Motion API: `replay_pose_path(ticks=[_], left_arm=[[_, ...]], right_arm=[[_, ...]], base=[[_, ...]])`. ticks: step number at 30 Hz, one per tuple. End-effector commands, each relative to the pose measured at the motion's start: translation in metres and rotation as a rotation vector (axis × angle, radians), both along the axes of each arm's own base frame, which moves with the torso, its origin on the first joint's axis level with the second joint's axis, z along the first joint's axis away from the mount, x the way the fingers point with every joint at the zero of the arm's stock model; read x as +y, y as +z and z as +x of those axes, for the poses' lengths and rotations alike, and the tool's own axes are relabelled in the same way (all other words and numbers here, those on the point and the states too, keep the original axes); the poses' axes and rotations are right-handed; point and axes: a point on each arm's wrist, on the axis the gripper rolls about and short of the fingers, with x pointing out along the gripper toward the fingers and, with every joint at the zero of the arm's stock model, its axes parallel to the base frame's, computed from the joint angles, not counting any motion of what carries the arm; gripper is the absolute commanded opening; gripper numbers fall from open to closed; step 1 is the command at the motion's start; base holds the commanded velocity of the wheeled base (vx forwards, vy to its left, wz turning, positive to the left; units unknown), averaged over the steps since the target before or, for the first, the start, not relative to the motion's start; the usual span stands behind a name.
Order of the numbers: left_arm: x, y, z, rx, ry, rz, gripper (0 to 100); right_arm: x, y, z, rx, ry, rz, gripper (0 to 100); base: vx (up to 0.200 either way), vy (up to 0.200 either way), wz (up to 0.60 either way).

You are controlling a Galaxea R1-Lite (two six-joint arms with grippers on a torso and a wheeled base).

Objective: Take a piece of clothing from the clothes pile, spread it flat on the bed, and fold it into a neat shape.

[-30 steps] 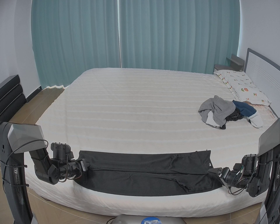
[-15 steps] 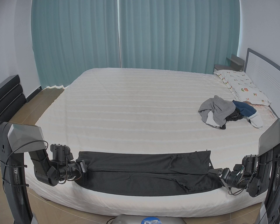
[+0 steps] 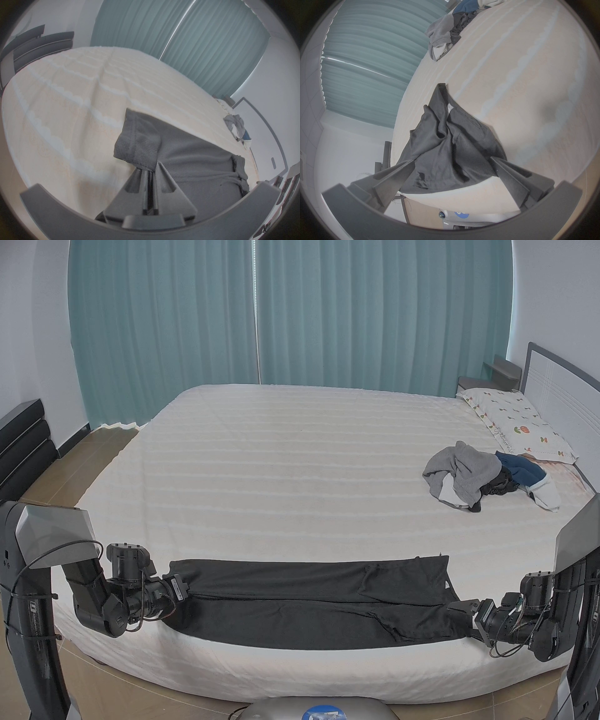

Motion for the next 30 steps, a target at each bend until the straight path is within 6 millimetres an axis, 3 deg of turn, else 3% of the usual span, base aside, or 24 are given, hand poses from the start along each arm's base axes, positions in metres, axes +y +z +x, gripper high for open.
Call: replay_pose_path(ticks=[1, 9, 13, 19, 30], left_arm=[[-0.001, 0.002, 0.004, -0.033, 0.027, -0.034, 0], [-0.009, 0.010, 0.014, -0.064, 0.080, -0.101, 0], [-0.012, 0.014, 0.013, -0.074, 0.075, -0.105, 0], [-0.017, 0.035, 0.012, -0.111, 0.094, -0.165, 0], [-0.058, 0.069, 0.002, -0.149, 0.057, -0.166, 0]], right_arm=[[0.000, 0.001, 0.001, -0.017, 0.002, -0.001, 100], [0.001, 0.001, 0.001, -0.016, 0.003, -0.001, 100], [0.001, 0.001, 0.001, -0.016, 0.005, -0.001, 100], [0.001, 0.001, 0.002, -0.018, 0.002, 0.000, 100], [0.000, 0.001, 0.001, -0.017, 0.001, 0.000, 100]], base=[[0.000, 0.000, 0.00], [0.000, 0.000, 0.00], [0.000, -0.200, 0.00], [0.000, -0.200, 0.00], [0.000, -0.200, 0.00]])
